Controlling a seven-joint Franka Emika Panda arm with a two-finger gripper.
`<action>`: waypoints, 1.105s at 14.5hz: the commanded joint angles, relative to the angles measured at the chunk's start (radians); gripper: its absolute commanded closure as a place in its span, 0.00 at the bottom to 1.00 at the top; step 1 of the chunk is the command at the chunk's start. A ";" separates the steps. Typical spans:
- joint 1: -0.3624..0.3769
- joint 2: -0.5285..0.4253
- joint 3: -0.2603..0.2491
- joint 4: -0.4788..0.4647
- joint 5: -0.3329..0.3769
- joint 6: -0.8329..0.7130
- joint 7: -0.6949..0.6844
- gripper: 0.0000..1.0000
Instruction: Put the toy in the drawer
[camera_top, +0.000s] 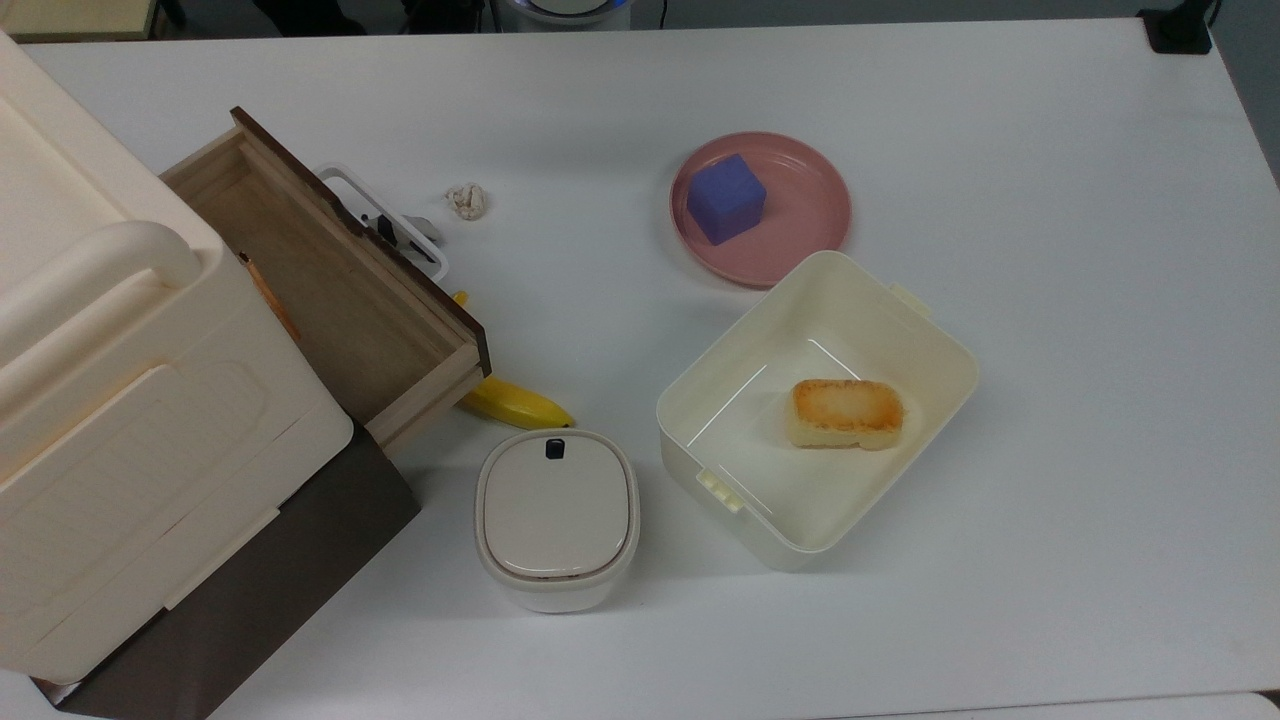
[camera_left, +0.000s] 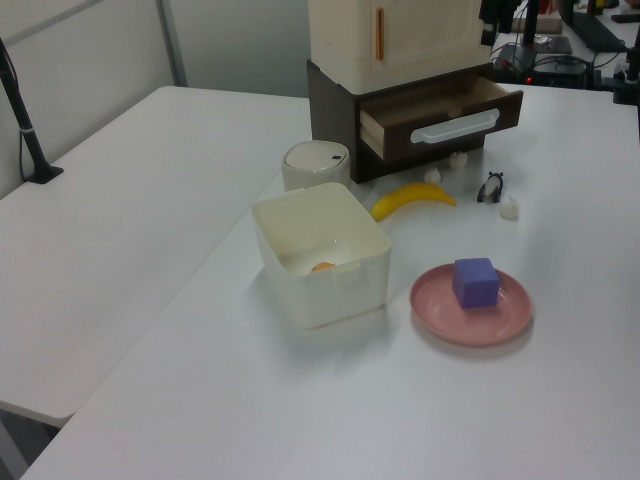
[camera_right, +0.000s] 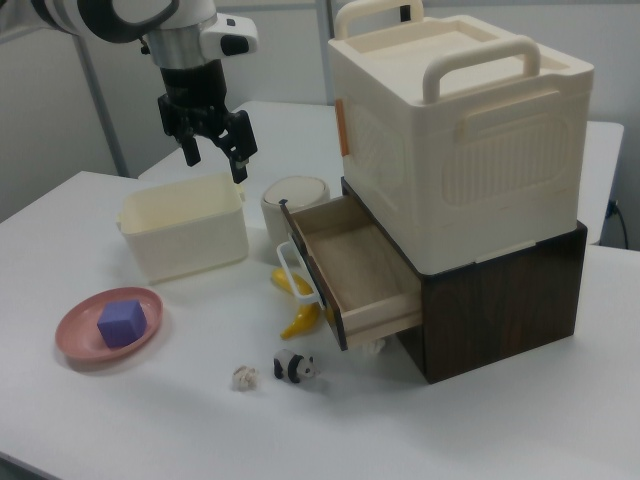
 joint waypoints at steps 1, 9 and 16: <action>0.013 -0.013 0.013 -0.023 -0.004 0.013 0.008 0.00; 0.014 -0.003 0.018 -0.026 -0.048 0.016 -0.003 0.00; 0.010 0.017 0.059 -0.033 -0.136 0.018 0.008 0.00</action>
